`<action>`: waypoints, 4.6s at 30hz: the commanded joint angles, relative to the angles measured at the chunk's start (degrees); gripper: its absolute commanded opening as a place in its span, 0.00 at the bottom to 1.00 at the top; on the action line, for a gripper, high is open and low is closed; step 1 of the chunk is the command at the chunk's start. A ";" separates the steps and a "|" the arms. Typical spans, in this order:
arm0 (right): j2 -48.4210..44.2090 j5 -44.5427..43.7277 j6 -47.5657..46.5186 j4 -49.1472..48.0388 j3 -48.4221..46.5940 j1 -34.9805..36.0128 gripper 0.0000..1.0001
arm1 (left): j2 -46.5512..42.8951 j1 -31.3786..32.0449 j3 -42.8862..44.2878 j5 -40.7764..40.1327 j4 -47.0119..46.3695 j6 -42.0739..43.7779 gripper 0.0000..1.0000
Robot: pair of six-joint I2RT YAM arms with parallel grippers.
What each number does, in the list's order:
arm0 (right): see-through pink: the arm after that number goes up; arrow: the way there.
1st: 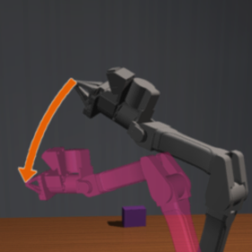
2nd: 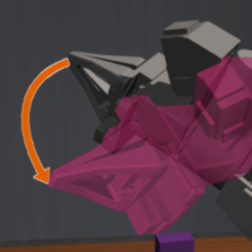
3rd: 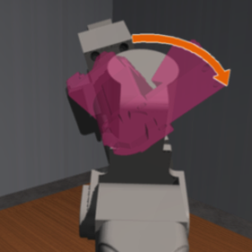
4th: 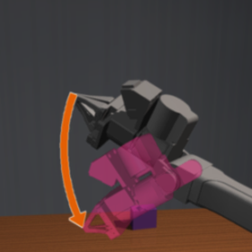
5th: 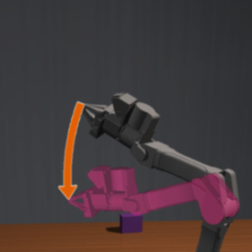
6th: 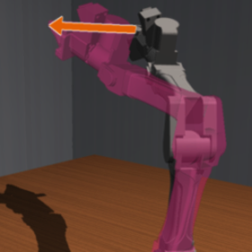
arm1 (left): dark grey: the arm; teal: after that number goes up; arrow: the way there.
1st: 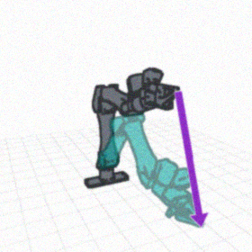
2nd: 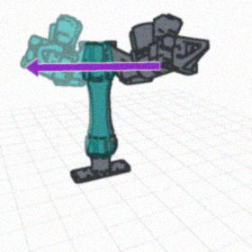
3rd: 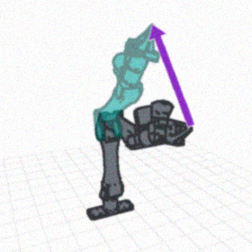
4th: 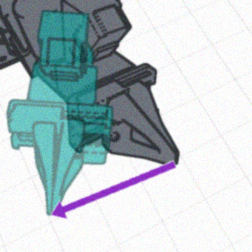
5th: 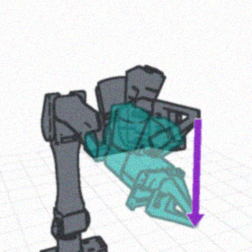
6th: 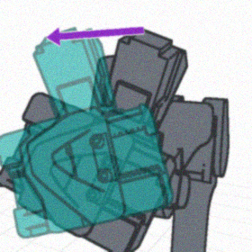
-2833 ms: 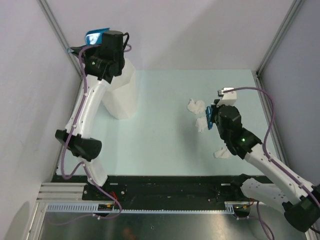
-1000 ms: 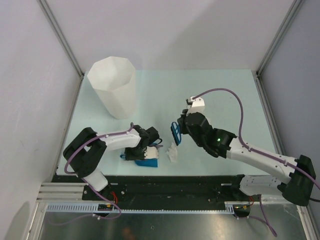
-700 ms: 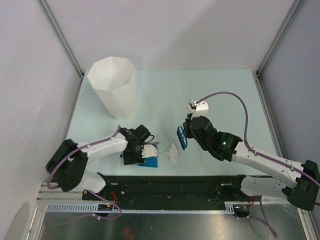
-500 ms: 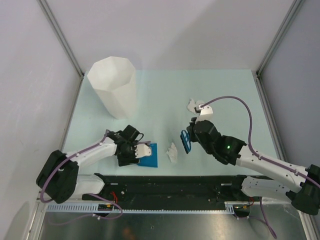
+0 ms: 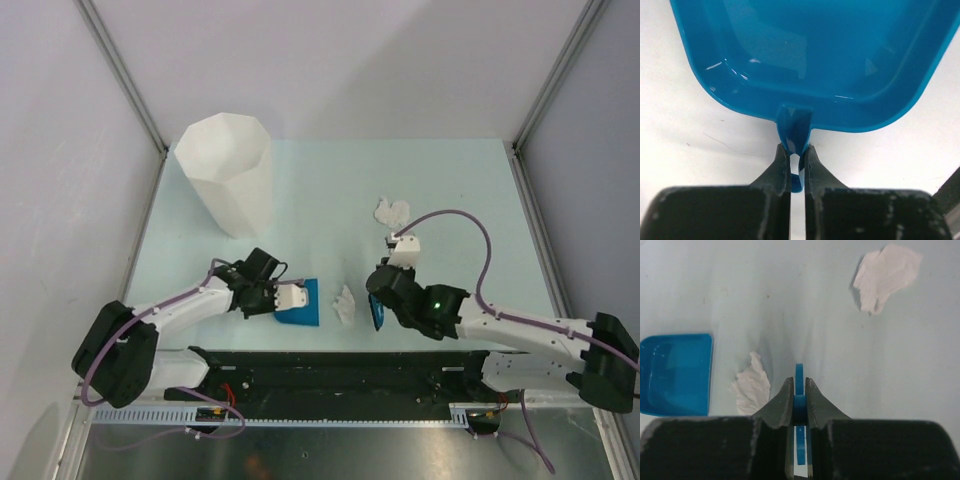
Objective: Sweep away the paper scraps from the table
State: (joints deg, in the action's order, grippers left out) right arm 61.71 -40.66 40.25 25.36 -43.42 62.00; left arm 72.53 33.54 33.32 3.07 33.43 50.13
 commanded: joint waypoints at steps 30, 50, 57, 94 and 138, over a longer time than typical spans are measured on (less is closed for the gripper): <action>4.91 -12.15 8.44 -16.67 4.57 3.56 0.00 | 12.45 15.06 16.51 -19.86 28.27 -15.14 0.00; 10.28 23.45 13.19 -44.19 6.50 -7.32 0.00 | 16.68 14.80 19.24 -9.76 21.25 -14.80 0.00; 0.18 17.65 9.86 -34.26 7.21 -9.88 0.00 | 14.57 12.17 18.53 -5.55 15.97 -15.59 0.00; -20.14 6.56 -4.13 -6.73 7.82 -18.14 0.00 | 14.99 -11.38 89.71 -50.30 29.15 5.39 0.00; 11.54 11.40 -48.65 -39.23 -2.62 -36.60 0.00 | 5.35 5.90 70.25 -49.40 24.40 1.65 0.00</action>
State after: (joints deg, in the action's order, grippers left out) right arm 63.88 -29.19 5.80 -6.24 -41.47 25.36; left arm 81.30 33.32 116.05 -52.18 56.64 62.48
